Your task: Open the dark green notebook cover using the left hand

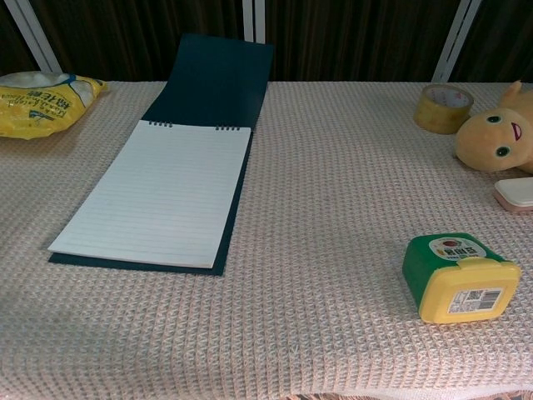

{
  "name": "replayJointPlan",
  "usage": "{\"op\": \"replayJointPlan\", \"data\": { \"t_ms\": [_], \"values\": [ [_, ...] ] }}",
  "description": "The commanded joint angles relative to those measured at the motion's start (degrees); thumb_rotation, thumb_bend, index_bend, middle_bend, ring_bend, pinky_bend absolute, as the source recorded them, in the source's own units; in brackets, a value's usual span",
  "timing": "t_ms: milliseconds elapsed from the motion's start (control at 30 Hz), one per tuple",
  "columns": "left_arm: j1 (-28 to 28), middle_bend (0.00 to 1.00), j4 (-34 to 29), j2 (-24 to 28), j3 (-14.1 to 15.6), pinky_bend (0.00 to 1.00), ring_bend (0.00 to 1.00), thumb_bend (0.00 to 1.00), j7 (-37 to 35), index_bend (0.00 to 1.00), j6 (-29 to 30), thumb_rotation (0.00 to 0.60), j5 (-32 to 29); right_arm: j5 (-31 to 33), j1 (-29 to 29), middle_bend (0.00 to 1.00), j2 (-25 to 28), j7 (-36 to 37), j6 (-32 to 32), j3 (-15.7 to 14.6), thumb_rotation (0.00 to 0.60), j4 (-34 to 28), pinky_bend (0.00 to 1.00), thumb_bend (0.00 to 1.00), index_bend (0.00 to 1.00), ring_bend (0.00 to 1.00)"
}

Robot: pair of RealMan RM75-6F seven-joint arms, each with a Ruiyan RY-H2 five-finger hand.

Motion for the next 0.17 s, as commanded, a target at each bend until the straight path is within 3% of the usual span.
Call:
{"op": "replayJointPlan", "data": {
  "t_ms": [33,167],
  "values": [
    [1.52,0.03,2.13,-1.46,-0.39,0.14,0.02,0.12,0.11,0.0,1.91,0.079,1.81,0.57,-0.62,0.0,0.08,-0.74,-0.86,-0.49,0.6,-0.57,0.0,0.3,0.0,0.0],
    [2.7,0.03,3.57,-2.57,-0.8,0.14,0.02,0.12,-0.79,0.0,1.96,0.08,2.87,1.34,-0.43,0.0,-0.07,-0.44,-2.83,-0.52,0.6,-0.49,0.0,0.3,0.0,0.0]
  ]
}}
